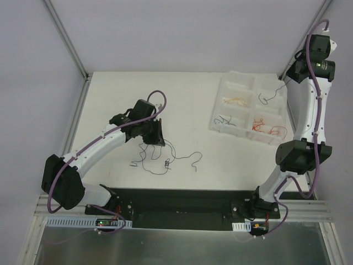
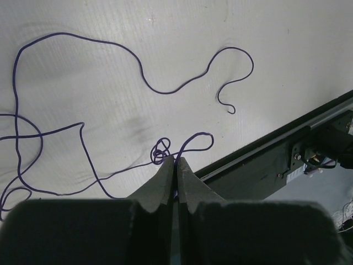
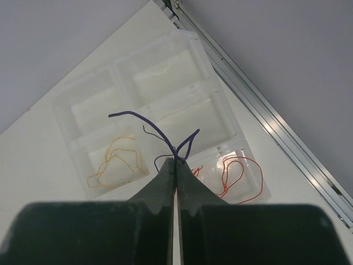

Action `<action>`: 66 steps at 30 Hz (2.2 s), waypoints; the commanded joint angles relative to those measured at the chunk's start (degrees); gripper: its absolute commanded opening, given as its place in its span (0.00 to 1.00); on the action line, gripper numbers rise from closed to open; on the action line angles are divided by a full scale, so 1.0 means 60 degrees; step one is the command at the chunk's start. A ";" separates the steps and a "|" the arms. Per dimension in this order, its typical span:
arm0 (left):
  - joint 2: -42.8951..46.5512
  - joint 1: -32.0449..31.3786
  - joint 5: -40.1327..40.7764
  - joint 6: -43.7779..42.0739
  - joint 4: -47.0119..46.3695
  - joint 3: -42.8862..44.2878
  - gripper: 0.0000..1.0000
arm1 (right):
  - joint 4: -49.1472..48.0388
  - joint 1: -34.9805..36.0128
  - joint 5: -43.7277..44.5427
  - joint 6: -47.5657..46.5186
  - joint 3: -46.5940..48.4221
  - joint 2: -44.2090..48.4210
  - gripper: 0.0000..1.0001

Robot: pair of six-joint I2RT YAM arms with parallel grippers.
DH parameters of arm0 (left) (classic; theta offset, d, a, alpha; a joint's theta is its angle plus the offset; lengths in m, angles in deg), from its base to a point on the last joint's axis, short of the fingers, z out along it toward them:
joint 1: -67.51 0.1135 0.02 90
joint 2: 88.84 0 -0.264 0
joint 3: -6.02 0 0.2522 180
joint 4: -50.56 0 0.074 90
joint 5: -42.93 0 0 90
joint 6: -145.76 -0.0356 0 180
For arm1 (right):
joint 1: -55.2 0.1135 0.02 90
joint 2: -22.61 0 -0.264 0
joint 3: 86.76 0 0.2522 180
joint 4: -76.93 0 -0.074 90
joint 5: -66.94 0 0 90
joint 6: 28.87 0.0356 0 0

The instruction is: Untangle the cables

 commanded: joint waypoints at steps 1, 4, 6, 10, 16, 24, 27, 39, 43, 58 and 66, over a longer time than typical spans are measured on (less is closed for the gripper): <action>0.0161 -0.0035 -0.0346 -0.0666 -0.0120 0.0626 0.00 | -0.0174 -0.0069 0.0242 -0.0281 -0.0388 -0.0311 0.00; 0.0044 -0.0035 -0.0492 -0.1032 -0.0076 0.0861 0.00 | -0.0597 -0.0099 0.0579 -0.0544 -0.1075 -0.0297 0.00; -0.0073 -0.0035 -0.0565 -0.1194 -0.0018 0.0978 0.00 | -0.0877 -0.0142 0.0653 -0.0749 -0.1384 -0.0369 0.00; -0.0205 -0.0035 -0.0770 -0.1385 0.0143 0.1140 0.00 | -0.1288 -0.0172 0.0464 -0.1029 -0.1868 -0.0706 0.01; -0.0001 -0.0035 -0.0698 -0.1488 0.0319 0.1125 0.00 | -0.1463 -0.0172 -0.0780 -0.0561 -0.2557 -0.1438 0.01; 0.0468 -0.0035 -0.0537 -0.1400 0.0451 0.1067 0.00 | -0.0674 -0.0172 -0.1822 0.0055 -0.1782 -0.2991 0.02; 0.0585 -0.0035 -0.0463 -0.1385 0.0524 0.1081 0.00 | -0.0614 -0.0201 -0.1939 0.0114 -0.1781 -0.3036 0.05; 0.1009 -0.0035 -0.0273 -0.1195 0.0627 0.0993 0.00 | 0.0996 -0.0421 -0.2233 -0.0149 -0.1004 -0.2716 0.50; 0.1273 -0.0034 -0.0156 -0.1063 0.0656 0.0847 0.00 | 0.0881 -0.0406 -0.2131 -0.0179 -0.2143 -0.1283 0.62; 0.2226 0.0053 -0.0126 -0.0536 0.0934 0.0889 0.00 | -0.6188 0.6093 -0.8191 -0.0489 -1.1370 0.4960 0.81; 0.2343 0.0214 -0.0390 -0.0067 0.1286 0.1973 0.00 | -0.9692 0.8528 -0.8165 0.0332 -1.2649 0.4436 0.76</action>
